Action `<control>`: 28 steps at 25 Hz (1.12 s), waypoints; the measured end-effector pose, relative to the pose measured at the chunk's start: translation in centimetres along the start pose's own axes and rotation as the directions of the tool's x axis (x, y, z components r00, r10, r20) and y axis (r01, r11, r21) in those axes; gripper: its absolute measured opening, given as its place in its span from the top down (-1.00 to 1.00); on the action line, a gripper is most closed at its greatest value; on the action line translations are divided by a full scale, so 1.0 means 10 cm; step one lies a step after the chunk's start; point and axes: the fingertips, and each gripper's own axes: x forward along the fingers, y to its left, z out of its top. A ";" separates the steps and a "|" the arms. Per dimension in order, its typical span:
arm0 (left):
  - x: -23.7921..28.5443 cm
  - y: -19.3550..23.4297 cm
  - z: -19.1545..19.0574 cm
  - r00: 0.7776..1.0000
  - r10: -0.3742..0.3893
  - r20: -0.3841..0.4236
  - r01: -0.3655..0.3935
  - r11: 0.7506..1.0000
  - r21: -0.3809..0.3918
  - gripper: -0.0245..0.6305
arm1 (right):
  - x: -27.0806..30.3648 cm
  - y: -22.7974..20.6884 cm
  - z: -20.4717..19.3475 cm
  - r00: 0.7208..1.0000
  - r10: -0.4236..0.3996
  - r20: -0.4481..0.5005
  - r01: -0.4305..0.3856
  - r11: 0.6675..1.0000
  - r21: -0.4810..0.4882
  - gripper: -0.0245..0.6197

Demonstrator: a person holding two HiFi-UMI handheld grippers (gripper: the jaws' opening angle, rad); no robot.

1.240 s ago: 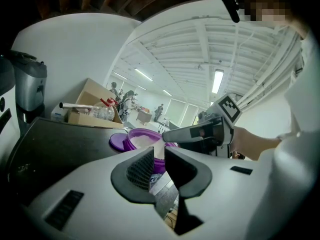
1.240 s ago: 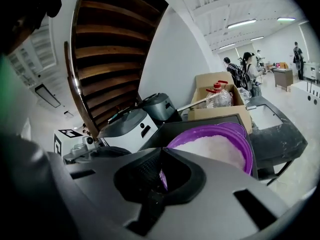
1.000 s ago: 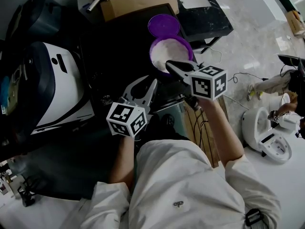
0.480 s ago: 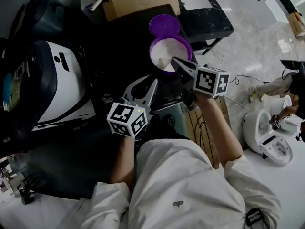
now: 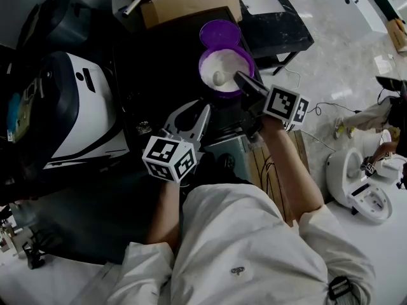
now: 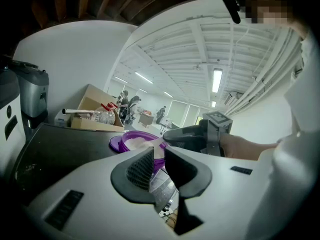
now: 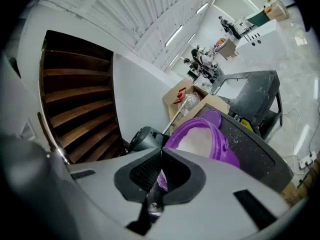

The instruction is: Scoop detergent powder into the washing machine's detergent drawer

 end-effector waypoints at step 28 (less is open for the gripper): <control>-0.54 -0.06 -0.04 0.982 0.176 0.067 -0.175 0.984 -0.022 0.72 | -0.43 0.12 0.30 0.976 0.141 0.163 -0.171 0.968 0.186 0.90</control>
